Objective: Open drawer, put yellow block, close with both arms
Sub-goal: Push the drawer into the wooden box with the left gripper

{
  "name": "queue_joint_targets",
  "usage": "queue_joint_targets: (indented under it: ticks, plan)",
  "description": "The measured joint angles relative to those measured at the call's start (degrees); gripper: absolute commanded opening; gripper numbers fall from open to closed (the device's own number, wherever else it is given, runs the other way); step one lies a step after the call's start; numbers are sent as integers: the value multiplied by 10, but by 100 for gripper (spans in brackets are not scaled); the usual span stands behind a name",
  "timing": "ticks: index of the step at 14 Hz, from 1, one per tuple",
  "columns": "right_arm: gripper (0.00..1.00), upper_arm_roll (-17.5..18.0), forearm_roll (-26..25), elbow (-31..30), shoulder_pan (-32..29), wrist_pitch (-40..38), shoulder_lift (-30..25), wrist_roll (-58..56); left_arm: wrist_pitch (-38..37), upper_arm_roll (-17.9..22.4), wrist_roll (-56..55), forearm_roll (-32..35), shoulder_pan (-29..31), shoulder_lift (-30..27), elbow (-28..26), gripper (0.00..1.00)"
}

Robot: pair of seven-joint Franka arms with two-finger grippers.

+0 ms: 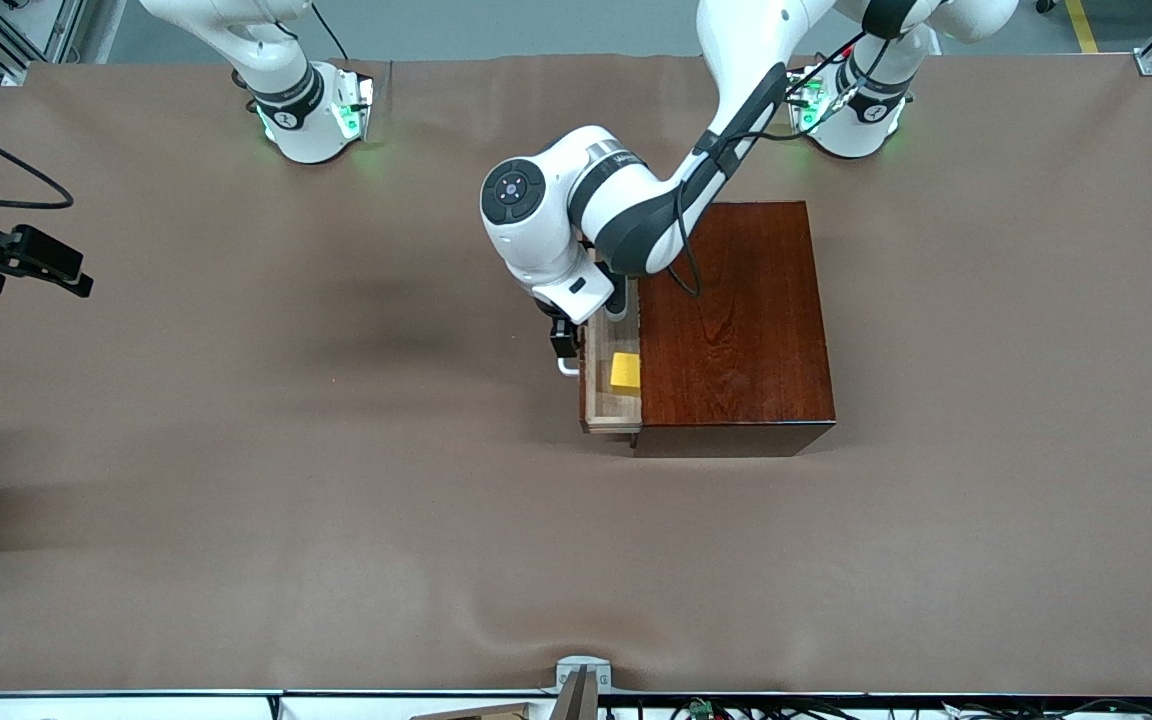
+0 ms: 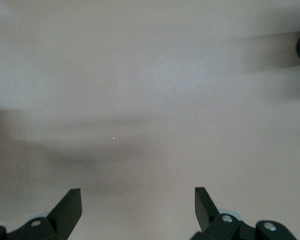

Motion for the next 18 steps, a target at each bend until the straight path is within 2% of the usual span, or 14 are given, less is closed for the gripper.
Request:
queue_joint_targets:
  ticks: [10,18]
  plan:
    - [100,0,0,0,0,-1,0,0,-106,18,1,49,3,0,-7,100]
    - [100,0,0,0,0,-1,0,0,-100,12,1,51,-4,-8,2,100]
